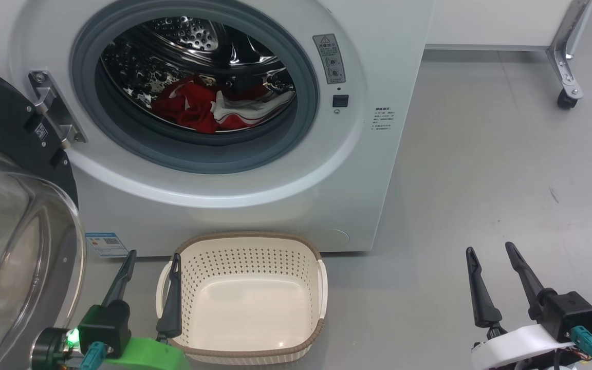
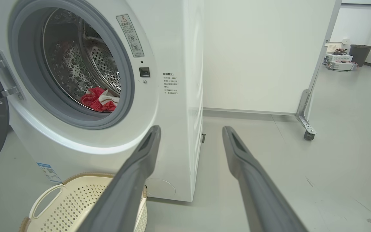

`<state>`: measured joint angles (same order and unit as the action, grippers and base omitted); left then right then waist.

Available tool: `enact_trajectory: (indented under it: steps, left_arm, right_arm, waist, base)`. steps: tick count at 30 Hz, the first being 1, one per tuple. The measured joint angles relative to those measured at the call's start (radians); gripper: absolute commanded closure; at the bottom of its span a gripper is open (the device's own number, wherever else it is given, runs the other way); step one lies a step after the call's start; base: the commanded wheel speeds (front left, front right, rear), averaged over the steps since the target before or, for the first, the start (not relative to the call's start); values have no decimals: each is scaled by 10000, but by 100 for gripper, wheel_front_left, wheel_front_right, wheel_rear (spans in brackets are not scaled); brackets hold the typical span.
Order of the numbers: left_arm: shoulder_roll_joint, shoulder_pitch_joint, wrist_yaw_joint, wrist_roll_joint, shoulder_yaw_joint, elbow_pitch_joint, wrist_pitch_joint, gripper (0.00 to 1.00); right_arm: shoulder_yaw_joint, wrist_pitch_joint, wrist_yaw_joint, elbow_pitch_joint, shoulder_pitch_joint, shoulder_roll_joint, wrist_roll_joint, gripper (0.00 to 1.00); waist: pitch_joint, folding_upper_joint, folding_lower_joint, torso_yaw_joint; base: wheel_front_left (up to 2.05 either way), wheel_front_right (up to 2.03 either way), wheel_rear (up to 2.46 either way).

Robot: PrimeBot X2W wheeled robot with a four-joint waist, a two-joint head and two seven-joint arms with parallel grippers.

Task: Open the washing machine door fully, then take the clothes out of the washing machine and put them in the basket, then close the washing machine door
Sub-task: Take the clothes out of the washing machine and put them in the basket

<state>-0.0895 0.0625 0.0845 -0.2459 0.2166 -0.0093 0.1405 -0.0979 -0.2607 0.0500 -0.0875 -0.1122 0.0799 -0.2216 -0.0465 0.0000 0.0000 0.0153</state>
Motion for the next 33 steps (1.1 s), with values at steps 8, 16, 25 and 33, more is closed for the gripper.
enact_trajectory:
  steps: [8, 16, 25, 33]
  left_arm:
    - [2, 0, 36, 0, -17, 2, -73, 0]
    - [10, 0, 46, 0, -15, 15, -73, 0]
    - [31, -2, 77, -2, -23, 67, -134, 0]
    - [31, -287, 58, -2, 31, 263, -267, 0]
  right_arm:
    - [-4, 0, 0, 0, 0, -2, -6, 0]
    - [-8, 0, 0, 2, 0, 0, -6, 0]
    - [-15, 2, 0, 46, 0, 13, -6, 0]
    - [-36, 84, 2, 343, 28, 96, -6, 0]
  waist:
    - [-16, 0, 0, 18]
    - [-49, 0, 0, 40]
    - [-181, 0, 0, 56]
    - [-585, 0, 0, 50]
  base:
    - [16, -16, 0]
    - [0, 0, 0]
    - [0, 0, 0]
    - [0, 0, 0]
